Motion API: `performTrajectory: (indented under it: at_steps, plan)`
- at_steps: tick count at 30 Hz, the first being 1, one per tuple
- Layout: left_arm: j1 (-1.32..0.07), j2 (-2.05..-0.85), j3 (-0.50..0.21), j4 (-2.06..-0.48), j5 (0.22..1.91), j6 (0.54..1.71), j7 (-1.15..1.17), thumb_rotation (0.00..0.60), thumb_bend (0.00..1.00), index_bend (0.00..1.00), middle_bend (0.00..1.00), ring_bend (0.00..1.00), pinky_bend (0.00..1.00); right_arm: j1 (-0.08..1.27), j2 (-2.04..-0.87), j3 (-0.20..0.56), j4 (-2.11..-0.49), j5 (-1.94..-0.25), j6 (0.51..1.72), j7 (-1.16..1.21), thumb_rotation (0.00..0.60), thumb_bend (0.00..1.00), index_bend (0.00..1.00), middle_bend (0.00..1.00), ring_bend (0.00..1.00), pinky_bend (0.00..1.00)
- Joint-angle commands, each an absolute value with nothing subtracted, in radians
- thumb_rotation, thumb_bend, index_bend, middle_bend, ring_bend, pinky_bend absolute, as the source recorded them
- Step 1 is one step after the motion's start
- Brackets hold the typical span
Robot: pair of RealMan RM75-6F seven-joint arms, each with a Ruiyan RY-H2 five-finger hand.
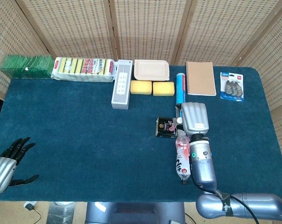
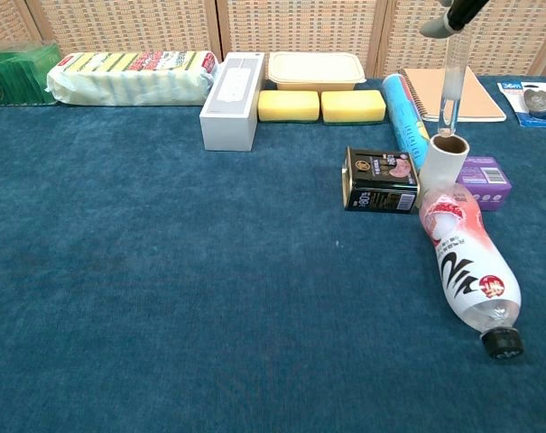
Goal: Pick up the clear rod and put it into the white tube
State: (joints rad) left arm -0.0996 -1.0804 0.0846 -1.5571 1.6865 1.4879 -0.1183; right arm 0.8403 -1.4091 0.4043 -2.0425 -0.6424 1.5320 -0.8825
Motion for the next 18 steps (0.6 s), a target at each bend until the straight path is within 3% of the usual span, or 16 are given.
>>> performTrajectory:
  at_steps: [1, 18]
  plan:
    - [-0.100, -1.080, 0.084, -1.558, 1.685, 1.487, -0.117, 0.444, 0.11, 0.11, 0.06, 0.02, 0.23, 0.839, -1.403, 0.403, -2.043, -0.639, 1.529, -0.881, 0.600, 0.34, 0.80, 1.00, 1.00, 0.94]
    - [-0.098, -1.078, 0.083, -1.556, 1.685, 1.493, -0.125, 0.450, 0.11, 0.11, 0.06, 0.02, 0.23, 0.836, -1.411, 0.382, -2.034, -0.636, 1.525, -0.861, 0.600, 0.34, 0.80, 1.00, 1.00, 0.94]
